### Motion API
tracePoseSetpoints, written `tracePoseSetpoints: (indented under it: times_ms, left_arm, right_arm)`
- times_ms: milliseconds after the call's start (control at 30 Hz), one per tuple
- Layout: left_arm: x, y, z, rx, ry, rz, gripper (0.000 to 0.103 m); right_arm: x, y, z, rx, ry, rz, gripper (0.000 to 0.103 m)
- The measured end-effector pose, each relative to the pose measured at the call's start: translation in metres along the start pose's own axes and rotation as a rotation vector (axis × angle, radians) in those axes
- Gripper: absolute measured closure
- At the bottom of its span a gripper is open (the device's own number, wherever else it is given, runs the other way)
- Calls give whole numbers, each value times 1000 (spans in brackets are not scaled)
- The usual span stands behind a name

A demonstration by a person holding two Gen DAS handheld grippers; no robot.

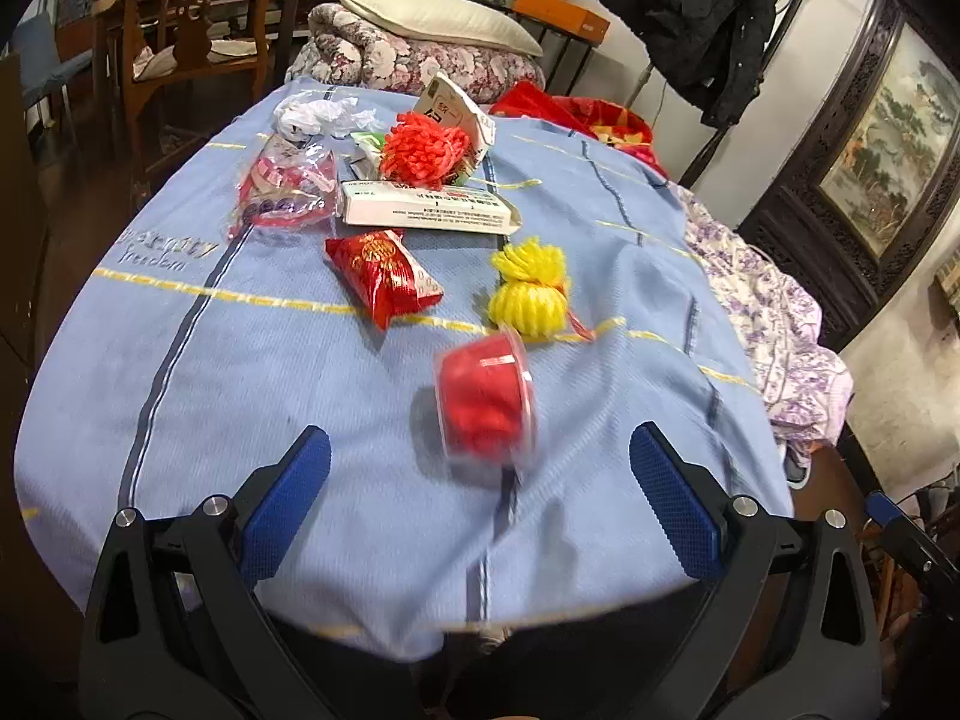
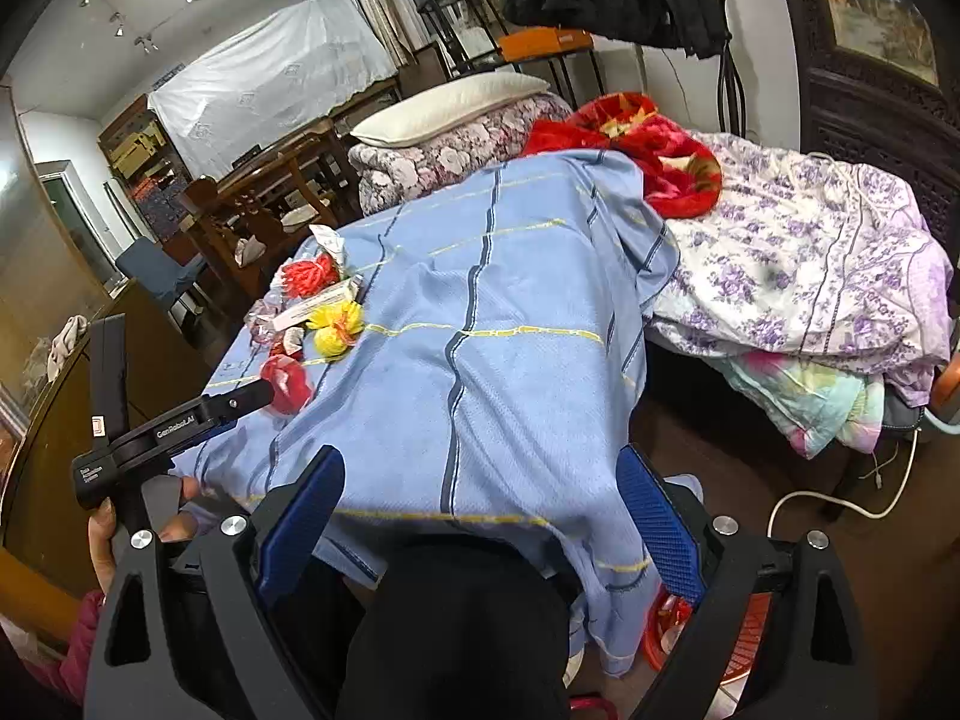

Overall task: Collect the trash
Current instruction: 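Move the left tool back to the bed and grasp the red plastic cup, then lift the red plastic cup with the left tool while the right tool grasps the yellow yarn ball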

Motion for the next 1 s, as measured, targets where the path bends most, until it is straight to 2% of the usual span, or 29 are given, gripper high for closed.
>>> tracePoseSetpoints:
  times_ms: [200,233,300,367,433,600,733,900,1000]
  left_arm:
    - [-19,8,6,-9,14,15,7]
    - [-21,9,6,-21,19,11,10]
    - [-23,11,5,-52,11,7,26]
    - [-22,12,4,-78,1,0,54]
    - [-16,13,5,-95,-18,-11,70]
    - [12,22,25,-88,-15,-63,70]
    - [29,27,45,-77,5,-87,70]
    - [40,33,72,-44,14,-102,70]
    - [40,33,85,-20,11,-99,70]
  right_arm:
    - [-24,10,9,0,2,39,13]
    - [-26,12,10,1,3,41,13]
    - [-32,16,16,6,7,45,13]
    - [-37,23,23,9,18,45,13]
    - [-43,32,36,11,40,45,13]
    - [-60,53,78,61,92,39,13]
    - [-85,64,130,143,130,36,15]
    - [-118,67,177,244,112,40,25]
    - [-140,66,189,276,91,64,29]
Point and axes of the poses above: each gripper's, at about its wrist camera, not at the fingertips, and x roughly against the way its jaws point, z to its left, y to its top, the point moved 9 cm from there along -x, roughly the way its jaws point, and after that the axes turned 11 degrees about -y, right-handed, at the moved point
